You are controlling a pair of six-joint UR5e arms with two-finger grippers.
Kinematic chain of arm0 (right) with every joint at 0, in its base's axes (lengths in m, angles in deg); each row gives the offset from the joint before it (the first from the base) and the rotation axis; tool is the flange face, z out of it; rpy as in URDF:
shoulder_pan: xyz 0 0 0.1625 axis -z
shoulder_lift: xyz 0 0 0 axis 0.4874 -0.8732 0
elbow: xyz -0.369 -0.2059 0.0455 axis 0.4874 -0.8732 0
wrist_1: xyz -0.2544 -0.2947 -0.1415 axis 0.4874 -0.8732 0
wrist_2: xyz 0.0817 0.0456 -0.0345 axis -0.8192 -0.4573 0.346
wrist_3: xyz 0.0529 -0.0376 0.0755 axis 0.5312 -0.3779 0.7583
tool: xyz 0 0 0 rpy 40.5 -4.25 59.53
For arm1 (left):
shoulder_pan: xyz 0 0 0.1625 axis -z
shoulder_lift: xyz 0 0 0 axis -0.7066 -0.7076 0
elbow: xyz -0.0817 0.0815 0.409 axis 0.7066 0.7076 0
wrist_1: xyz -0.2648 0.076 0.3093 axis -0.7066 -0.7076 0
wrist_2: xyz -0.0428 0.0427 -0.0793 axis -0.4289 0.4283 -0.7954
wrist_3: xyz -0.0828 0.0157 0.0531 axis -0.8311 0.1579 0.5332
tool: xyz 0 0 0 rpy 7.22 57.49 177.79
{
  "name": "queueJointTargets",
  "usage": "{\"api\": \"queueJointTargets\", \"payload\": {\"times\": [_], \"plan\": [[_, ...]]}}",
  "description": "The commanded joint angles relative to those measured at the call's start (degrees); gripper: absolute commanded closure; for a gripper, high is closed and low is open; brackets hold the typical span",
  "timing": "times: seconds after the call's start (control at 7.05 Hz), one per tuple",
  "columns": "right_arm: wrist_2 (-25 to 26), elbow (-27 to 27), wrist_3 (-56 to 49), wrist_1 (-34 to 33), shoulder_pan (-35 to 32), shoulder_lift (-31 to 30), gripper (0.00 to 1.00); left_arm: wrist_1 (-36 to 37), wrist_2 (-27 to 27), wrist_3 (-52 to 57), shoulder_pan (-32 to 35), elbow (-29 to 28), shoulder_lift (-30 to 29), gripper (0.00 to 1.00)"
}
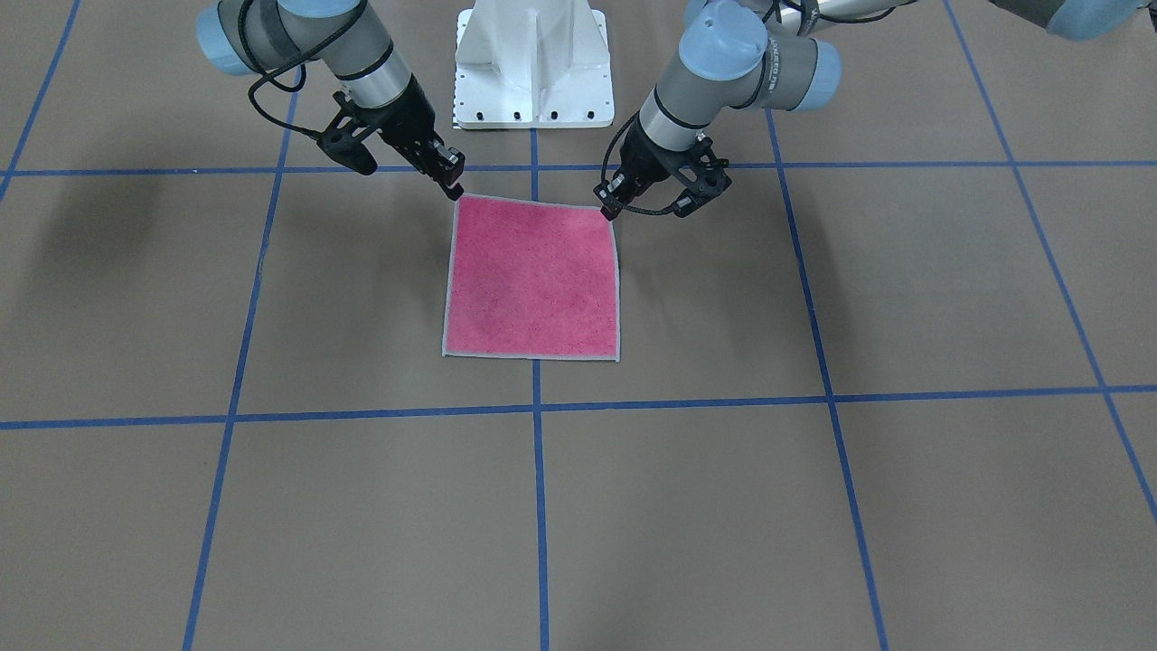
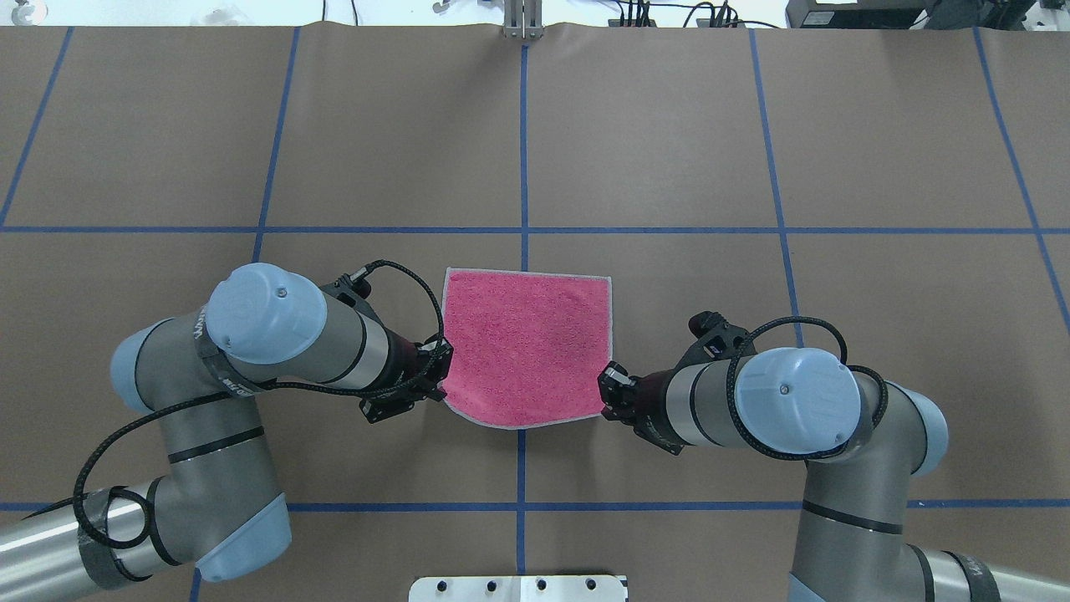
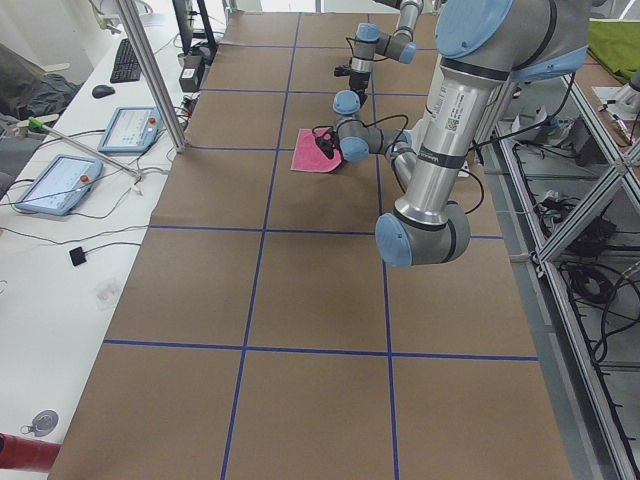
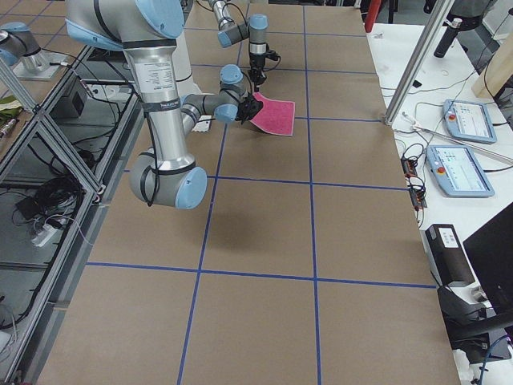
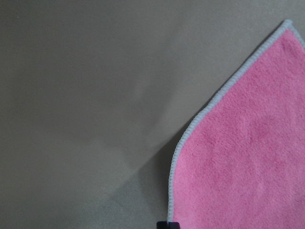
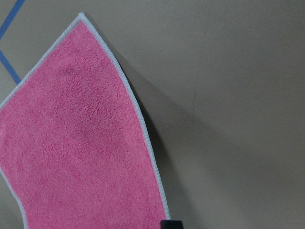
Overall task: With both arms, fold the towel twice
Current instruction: 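Lift the near edge with both grippers and fold it over the far edge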
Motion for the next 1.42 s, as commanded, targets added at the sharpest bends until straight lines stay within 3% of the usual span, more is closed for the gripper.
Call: {"api": "queueJointTargets", "payload": {"times": [0.0, 0.28, 1.28], "plan": [[-1.2, -4.0, 0.1, 0.1, -3.5, 3.1, 1.0, 0.0, 0.5, 0.0, 2.1, -0.3, -0.4, 1.0], [-2.7, -8.4, 1.9, 0.2, -6.4, 6.2, 1.0, 0.0, 0.4, 0.1, 4.8, -4.0, -3.4, 1.0], [-5.0, -13.1, 1.7, 0.2, -10.9, 8.8, 1.0, -0.5, 0.4, 0.7, 7.6, -14.4, -9.6, 1.0]]}}
